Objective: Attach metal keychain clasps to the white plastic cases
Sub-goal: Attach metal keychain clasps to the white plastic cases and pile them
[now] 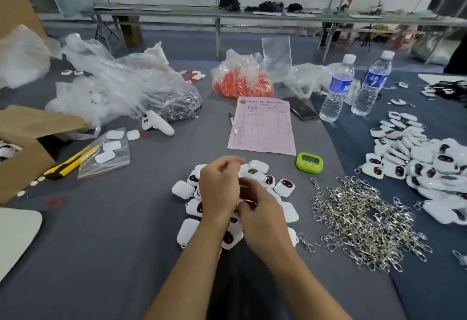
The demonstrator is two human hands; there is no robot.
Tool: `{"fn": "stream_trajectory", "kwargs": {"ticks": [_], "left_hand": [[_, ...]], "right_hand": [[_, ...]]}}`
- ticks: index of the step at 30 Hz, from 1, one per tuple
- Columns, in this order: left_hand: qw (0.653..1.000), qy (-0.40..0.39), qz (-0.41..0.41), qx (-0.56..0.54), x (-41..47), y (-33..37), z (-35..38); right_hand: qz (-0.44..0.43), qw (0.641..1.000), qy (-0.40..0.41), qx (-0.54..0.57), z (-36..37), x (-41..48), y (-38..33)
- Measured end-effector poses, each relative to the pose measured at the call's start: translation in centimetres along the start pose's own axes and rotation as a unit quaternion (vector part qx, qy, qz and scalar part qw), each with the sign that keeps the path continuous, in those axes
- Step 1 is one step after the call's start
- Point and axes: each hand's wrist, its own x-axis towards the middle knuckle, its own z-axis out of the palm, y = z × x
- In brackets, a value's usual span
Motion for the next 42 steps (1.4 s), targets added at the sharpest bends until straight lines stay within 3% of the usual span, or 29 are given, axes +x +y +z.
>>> {"fn": "stream_trajectory", "kwargs": {"ticks": [6, 12, 17, 22, 26, 31, 34, 37, 42], "left_hand": [[0.979, 0.004, 0.081, 0.188, 5.5, -0.9, -2.2], [0.954, 0.023, 0.141, 0.264, 9.6, -3.5, -8.7], [0.97, 0.012, 0.103, 0.219, 8.8, -6.7, -11.2], [0.957, -0.082, 0.094, 0.261, 9.1, -7.4, -10.0], [0.951, -0.094, 0.095, 0.279, 9.5, -6.6, -8.8], [0.91, -0.085, 0.189, 0.359, 8.5, -4.8, -6.8], [0.937, -0.198, 0.126, 0.26, 7.6, -3.2, -4.7], [0.935, -0.288, 0.099, 0.183, 6.0, -3.0, -2.7], [0.92, -0.218, 0.203, 0.254, 5.0, -4.0, -1.7]], "right_hand": [[-0.012, 0.984, -0.024, -0.177, 3.2, 3.0, 0.9], [-0.053, 0.957, 0.035, -0.282, 4.3, 4.2, 2.9], [-0.084, 0.959, 0.059, -0.266, 3.7, 5.6, 3.0], [-0.082, 0.965, 0.095, -0.231, 3.1, 6.2, 3.1], [-0.063, 0.971, 0.111, -0.2, 3.0, 6.5, 3.5], [-0.064, 0.975, 0.193, -0.083, 2.8, 6.1, 3.5], [-0.066, 0.974, 0.211, -0.052, 2.7, 6.0, 3.0], [-0.036, 0.975, 0.218, -0.037, 2.5, 6.1, 3.0], [-0.009, 0.98, 0.198, -0.021, 2.2, 6.5, 3.1]]}}
